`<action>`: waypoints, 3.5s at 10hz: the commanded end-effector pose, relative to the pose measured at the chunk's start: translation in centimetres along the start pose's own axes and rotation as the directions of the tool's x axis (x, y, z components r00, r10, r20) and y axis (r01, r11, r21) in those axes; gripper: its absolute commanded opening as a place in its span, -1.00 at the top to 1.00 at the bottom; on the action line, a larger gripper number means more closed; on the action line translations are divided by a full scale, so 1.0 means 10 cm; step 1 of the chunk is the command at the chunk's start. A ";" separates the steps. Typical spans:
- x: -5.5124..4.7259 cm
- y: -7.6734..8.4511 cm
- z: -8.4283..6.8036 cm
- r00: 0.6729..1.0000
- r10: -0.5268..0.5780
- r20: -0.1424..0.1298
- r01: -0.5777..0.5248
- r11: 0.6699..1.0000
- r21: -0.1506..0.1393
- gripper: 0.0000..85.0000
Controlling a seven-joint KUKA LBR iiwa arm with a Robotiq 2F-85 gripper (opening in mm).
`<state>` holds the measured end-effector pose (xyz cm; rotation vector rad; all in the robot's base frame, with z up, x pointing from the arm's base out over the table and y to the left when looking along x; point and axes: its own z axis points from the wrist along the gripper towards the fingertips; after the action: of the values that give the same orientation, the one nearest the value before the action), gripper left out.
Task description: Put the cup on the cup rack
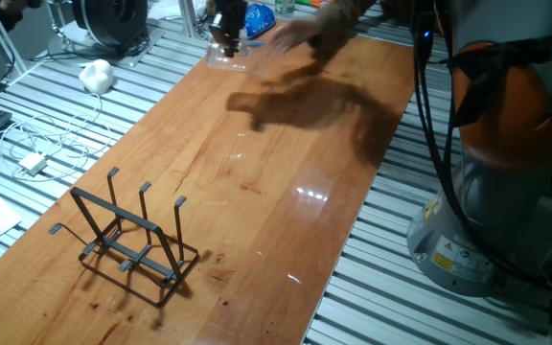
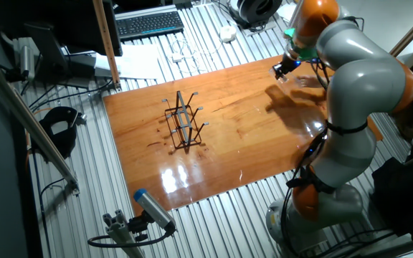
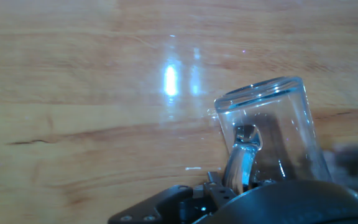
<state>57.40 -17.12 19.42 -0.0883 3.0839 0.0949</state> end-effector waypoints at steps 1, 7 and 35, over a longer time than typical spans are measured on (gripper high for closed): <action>0.03 -0.12 0.04 1.000 -0.001 0.004 0.001 1.000 -0.007 1.00; -0.05 0.04 0.06 0.999 0.037 -0.037 -0.038 0.999 -0.031 1.00; -0.23 0.50 -0.05 0.904 0.427 0.026 -0.428 0.904 0.013 0.20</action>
<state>59.37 -12.09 20.29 0.5815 3.0210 0.0840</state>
